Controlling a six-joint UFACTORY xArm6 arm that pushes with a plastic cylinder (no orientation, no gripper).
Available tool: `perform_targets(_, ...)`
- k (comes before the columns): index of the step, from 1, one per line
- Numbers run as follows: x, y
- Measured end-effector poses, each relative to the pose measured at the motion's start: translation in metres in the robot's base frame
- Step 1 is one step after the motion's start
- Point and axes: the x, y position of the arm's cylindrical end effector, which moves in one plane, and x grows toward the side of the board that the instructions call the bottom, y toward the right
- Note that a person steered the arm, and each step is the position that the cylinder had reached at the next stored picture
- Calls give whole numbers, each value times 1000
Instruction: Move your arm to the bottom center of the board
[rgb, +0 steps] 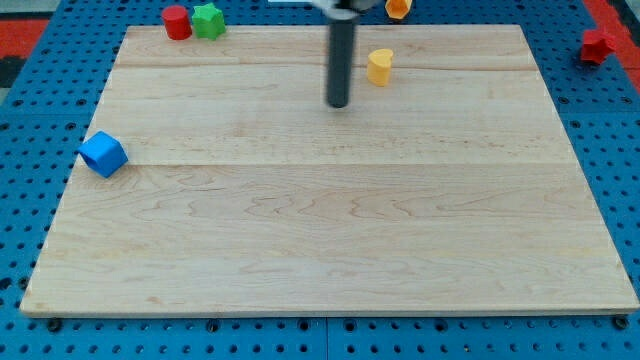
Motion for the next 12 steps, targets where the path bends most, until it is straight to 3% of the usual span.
perform_targets(1, 100, 34)
perform_targets(2, 85, 84)
perform_targets(3, -24, 63)
perform_targets(4, -39, -58)
perform_targets(5, 87, -44)
perform_targets(6, 10, -92)
perform_targets(7, -10, -95)
perform_targets(8, 100, -67)
perform_targets(9, 64, -68)
perform_targets(10, -28, -62)
perform_targets(11, 7, -48)
perform_targets(12, 145, 4)
